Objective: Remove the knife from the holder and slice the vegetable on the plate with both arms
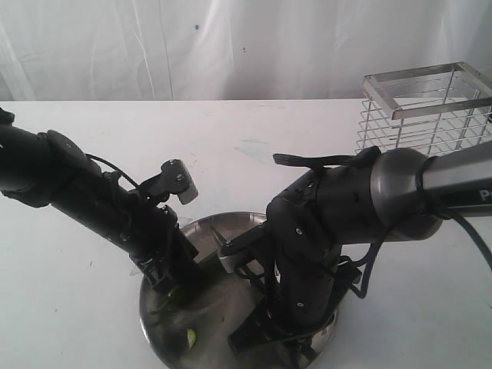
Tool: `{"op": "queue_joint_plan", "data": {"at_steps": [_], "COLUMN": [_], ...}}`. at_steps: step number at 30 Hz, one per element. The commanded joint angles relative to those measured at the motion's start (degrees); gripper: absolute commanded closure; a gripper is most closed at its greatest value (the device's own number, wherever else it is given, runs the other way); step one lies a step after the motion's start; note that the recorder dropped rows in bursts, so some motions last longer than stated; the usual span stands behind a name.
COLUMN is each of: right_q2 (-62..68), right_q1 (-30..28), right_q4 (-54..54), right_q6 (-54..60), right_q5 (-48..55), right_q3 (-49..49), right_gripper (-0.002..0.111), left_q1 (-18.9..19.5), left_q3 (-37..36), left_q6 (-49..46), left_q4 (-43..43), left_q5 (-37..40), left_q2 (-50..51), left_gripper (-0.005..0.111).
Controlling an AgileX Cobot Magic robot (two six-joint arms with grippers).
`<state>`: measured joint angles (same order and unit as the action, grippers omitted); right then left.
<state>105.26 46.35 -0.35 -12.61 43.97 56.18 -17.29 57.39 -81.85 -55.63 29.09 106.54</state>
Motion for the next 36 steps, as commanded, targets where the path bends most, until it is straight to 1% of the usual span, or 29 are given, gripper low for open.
{"op": "queue_joint_plan", "data": {"at_steps": [1, 5, 11, 18, 27, 32, 36], "right_q2": [1.78, 1.78, 1.78, 1.78, 1.78, 1.47, -0.17], "right_q1": [-0.18, -0.18, -0.18, -0.18, -0.18, -0.18, -0.18], "right_q4": [-4.4, -7.24, -7.48, -9.78, -12.03, -11.91, -11.63], "right_q6": [-2.24, -3.19, -3.06, -3.58, -4.48, -4.48, -2.79], "right_q5": [-3.01, -2.12, 3.32, 3.49, 4.67, 5.04, 10.14], "right_q3": [-0.89, -0.89, -0.89, -0.8, -0.67, -0.56, 0.8], "right_gripper": [0.108, 0.108, 0.108, 0.108, 0.108, 0.108, 0.108], "left_q1": [-0.15, -0.15, -0.15, -0.15, -0.15, -0.15, -0.15], "left_q3": [-0.08, -0.08, -0.08, 0.04, 3.37, 3.37, 3.37], "left_q6": [-0.96, -1.07, -1.07, -0.91, 2.41, 2.53, 2.79], "left_q4": [-1.22, -1.09, -1.09, -1.34, -1.56, -1.7, -2.9], "left_q5": [0.88, -0.05, -0.54, -0.41, 5.59, 5.72, 4.89], "left_q2": [0.92, 1.06, 1.06, 0.51, -1.89, -3.24, -5.2], "left_gripper": [0.049, 0.049, 0.049, 0.049, 0.049, 0.049, 0.05]}}
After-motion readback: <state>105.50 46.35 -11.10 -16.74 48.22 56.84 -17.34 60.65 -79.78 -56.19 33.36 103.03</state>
